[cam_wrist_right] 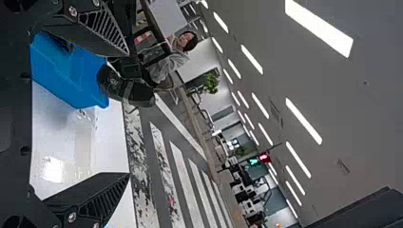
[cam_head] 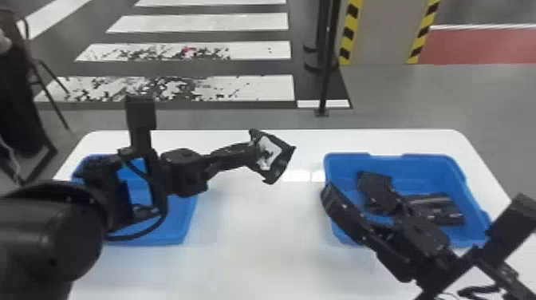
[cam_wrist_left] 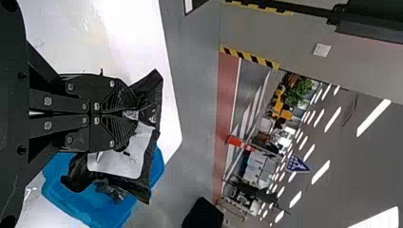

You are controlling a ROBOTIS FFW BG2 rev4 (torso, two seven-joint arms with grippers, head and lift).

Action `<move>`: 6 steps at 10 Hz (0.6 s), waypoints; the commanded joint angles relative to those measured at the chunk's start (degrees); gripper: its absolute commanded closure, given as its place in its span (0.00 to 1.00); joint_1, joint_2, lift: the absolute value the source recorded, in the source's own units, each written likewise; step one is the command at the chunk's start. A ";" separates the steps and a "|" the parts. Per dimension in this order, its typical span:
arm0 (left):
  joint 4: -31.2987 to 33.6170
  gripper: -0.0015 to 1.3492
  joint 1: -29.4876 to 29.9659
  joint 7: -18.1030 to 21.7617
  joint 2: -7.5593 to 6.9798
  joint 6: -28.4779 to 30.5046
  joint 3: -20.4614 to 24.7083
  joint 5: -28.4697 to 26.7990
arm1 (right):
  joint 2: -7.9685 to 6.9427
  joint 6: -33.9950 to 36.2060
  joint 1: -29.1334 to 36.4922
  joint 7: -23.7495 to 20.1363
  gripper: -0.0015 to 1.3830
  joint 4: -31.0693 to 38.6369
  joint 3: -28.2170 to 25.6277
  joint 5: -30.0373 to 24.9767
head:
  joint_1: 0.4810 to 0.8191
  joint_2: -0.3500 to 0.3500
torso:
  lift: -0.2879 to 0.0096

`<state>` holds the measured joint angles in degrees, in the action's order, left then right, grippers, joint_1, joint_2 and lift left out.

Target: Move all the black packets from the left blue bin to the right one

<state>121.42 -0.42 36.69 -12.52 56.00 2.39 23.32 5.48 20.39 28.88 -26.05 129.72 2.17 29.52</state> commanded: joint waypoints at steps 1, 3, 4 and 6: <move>0.00 0.90 -0.71 0.05 0.13 -0.46 -2.85 1.36 | 0.58 0.42 -3.01 -0.05 0.09 -2.38 1.03 0.64 | 0.63 0.54 | 0.45; 0.00 0.90 -1.13 0.05 0.13 -0.74 -5.13 2.73 | 1.02 0.98 -5.54 -0.05 0.09 -4.35 1.26 0.87 | 0.63 0.50 | 0.45; 0.00 0.90 -1.41 0.05 0.04 -0.46 -5.70 2.85 | 1.20 0.98 -6.52 -0.05 0.09 -4.63 1.60 1.10 | 0.63 0.48 | 0.45; 0.00 0.90 -1.55 0.05 -0.05 -0.04 -6.27 3.19 | 1.37 1.12 -7.93 -0.14 0.13 -5.34 2.74 1.78 | 0.63 0.46 | 0.45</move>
<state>121.41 -1.92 36.74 -12.56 55.82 -3.75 26.42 6.83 21.47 21.35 -26.19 124.54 4.60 31.06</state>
